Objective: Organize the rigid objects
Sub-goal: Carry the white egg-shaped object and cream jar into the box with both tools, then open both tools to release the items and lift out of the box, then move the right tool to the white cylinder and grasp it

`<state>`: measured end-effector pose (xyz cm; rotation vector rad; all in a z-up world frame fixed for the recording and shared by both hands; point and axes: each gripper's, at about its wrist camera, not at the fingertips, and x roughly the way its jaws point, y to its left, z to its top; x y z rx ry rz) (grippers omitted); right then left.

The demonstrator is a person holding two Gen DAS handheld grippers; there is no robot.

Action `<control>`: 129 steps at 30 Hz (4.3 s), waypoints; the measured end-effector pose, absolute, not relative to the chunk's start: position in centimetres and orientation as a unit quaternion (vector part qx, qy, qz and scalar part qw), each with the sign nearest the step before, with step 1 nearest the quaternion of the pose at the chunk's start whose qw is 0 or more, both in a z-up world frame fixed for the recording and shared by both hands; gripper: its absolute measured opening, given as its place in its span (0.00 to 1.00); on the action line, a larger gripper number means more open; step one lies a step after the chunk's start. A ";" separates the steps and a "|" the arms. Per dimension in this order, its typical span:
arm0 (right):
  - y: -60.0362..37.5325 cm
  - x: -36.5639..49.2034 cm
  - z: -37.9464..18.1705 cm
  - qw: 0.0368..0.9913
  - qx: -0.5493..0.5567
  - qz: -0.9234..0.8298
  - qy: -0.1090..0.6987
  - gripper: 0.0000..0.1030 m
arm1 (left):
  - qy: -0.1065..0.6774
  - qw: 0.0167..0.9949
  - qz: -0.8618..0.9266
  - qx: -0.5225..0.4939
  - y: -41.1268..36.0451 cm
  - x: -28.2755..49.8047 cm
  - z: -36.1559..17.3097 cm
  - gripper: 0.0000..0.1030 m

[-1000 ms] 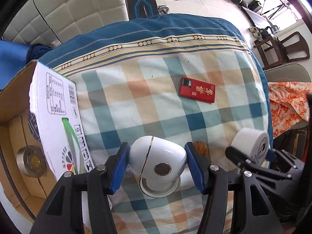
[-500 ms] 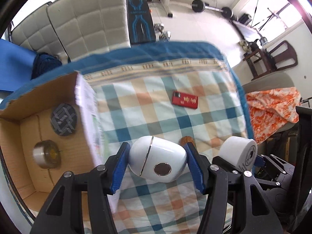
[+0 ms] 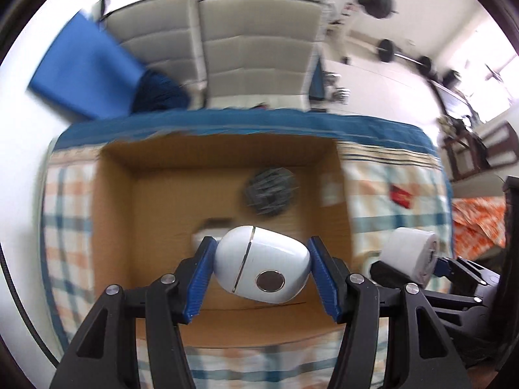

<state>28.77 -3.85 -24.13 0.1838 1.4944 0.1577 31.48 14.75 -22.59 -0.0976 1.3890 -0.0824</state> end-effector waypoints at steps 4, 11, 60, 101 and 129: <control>1.6 29.9 -27.3 0.712 0.057 0.080 0.695 0.68 | 0.663 0.746 -0.006 -0.060 19.7 31.7 -26.1 0.54; 6.1 31.5 -33.8 0.685 0.031 0.056 0.726 0.68 | 0.707 0.704 0.014 -0.074 24.3 32.5 -33.4 0.54; 7.5 27.8 -28.5 0.699 0.012 0.076 0.711 1.00 | 0.669 0.740 0.018 -0.073 24.0 28.1 -25.2 0.98; -21.4 23.0 -37.9 0.649 0.181 -0.105 0.732 0.70 | 0.687 0.725 -0.033 0.013 4.7 27.4 -30.1 0.98; -28.3 20.1 -39.8 0.626 0.222 -0.055 0.746 0.50 | 0.664 0.732 -0.141 0.056 -10.1 26.7 -26.9 0.98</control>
